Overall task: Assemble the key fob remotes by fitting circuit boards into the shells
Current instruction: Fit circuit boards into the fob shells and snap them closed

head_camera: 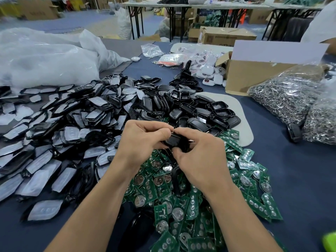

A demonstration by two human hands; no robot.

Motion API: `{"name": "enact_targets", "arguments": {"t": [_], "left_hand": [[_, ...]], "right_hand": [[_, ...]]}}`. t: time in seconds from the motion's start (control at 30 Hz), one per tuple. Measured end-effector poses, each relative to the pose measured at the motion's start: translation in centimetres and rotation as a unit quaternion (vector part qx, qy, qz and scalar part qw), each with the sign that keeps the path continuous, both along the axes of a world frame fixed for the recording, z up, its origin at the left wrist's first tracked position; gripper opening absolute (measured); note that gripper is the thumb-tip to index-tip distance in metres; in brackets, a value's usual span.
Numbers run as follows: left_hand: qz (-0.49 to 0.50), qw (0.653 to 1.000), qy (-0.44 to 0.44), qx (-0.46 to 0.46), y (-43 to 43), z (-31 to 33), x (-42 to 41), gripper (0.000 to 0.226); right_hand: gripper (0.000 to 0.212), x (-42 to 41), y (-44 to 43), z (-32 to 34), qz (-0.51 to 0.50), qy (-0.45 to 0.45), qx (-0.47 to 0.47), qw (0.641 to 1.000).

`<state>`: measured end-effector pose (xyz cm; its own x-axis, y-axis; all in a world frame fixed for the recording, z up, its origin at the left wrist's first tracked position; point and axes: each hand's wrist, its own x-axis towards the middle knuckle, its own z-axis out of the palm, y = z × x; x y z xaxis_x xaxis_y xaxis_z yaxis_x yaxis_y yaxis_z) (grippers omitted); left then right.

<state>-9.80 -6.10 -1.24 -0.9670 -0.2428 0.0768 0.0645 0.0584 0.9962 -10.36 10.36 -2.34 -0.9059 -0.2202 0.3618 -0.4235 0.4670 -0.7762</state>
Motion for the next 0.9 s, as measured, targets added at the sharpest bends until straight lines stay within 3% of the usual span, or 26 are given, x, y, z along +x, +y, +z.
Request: {"name": "enact_targets", "arguments": {"t": [0.07,0.2,0.27,0.47,0.67,0.73,0.9], "left_hand": [[-0.009,1.000,-0.007,0.014,-0.1,0.0,0.0,0.026],[-0.015,0.997,-0.014,-0.072,0.4,-0.6,-0.1,0.023],[-0.007,0.997,-0.011,-0.074,0.2,-0.7,-0.3,0.027],[-0.013,0.998,0.032,-0.059,-0.4,-0.7,-0.1,0.037],[-0.022,0.992,0.060,-0.111,0.2,-0.9,0.0,0.019],[-0.011,0.987,0.085,-0.135,0.3,-1.0,-0.1,0.022],[-0.004,0.962,0.126,-0.243,0.5,-1.5,0.5,0.042]], "right_hand": [[0.053,0.0,0.0,0.2,-0.007,0.015,-0.001,1.000],[0.050,0.1,-0.6,0.0,-0.047,0.011,0.025,0.999],[0.048,0.2,-1.0,-0.1,-0.055,0.001,0.028,0.998],[0.023,-1.1,0.4,0.6,0.006,-0.154,-0.121,0.981],[0.022,-1.4,1.0,0.6,-0.006,-0.176,-0.197,0.964],[0.023,-1.4,1.0,0.4,-0.004,-0.162,-0.189,0.968],[0.027,-1.3,0.9,0.5,-0.006,-0.118,-0.046,0.992]]}}
